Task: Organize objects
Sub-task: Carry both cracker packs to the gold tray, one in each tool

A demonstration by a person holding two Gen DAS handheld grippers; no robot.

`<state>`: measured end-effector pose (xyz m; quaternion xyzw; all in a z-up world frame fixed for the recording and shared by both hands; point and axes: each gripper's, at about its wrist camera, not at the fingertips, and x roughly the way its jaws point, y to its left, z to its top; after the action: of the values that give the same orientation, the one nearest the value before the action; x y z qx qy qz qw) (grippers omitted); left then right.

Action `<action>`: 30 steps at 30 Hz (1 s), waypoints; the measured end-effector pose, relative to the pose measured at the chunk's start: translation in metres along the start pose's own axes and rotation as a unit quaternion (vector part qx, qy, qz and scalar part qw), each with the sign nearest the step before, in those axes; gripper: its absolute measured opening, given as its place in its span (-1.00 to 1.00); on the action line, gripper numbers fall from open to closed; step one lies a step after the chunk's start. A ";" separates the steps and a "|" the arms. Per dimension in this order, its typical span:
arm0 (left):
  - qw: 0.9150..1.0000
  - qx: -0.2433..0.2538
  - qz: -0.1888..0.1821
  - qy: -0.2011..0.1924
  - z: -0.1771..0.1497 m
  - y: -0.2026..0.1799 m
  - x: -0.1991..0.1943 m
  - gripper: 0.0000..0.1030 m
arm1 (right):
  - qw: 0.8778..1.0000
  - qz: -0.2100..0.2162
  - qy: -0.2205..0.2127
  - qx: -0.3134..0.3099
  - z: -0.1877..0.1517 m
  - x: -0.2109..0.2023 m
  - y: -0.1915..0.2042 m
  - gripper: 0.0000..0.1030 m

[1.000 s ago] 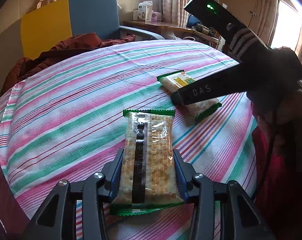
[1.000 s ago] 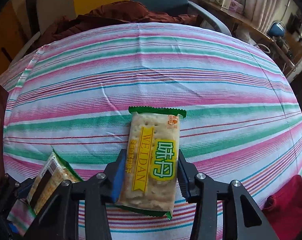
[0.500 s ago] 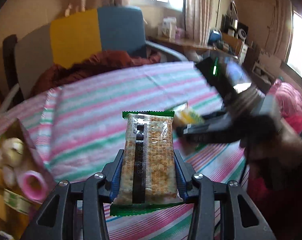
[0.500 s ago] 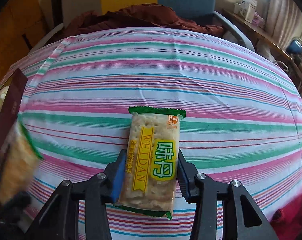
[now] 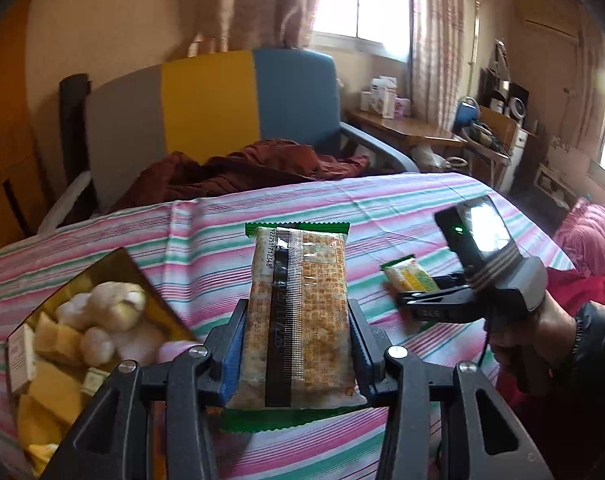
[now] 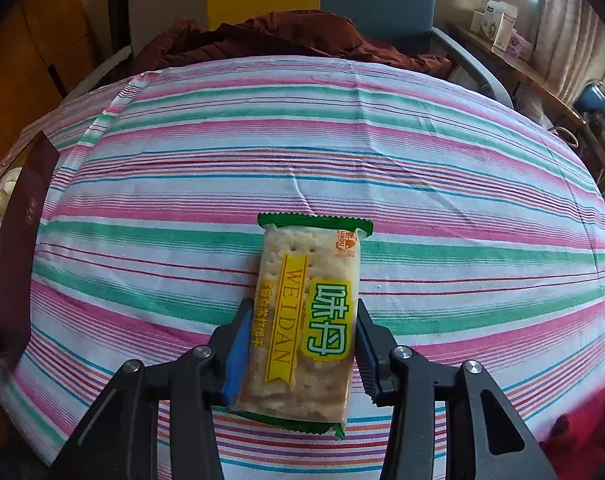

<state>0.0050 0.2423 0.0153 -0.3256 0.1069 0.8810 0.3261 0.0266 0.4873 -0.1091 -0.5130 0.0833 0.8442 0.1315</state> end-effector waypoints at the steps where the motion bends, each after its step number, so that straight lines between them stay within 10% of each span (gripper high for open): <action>1: 1.000 -0.004 0.003 -0.001 -0.001 0.004 -0.003 -0.11 | 1.000 0.000 0.000 0.000 0.000 0.000 0.001 -0.09; 11: 0.996 -0.081 0.041 -0.006 -0.024 0.083 -0.039 -0.11 | 1.000 0.023 0.003 0.012 0.000 -0.003 0.007 -0.09; 23: 0.957 -0.244 0.153 -0.025 -0.097 0.217 -0.118 -0.11 | 0.990 0.116 -0.072 0.037 0.007 -0.066 0.047 -0.10; 30: 0.952 -0.281 0.117 -0.026 -0.120 0.226 -0.130 -0.11 | 0.973 0.199 -0.114 -0.027 0.011 -0.109 0.128 -0.09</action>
<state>-0.0056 -0.0443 0.0016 -0.3663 -0.1156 0.9156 0.1186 0.0256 0.3535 -0.0060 -0.3897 0.1454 0.9083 -0.0439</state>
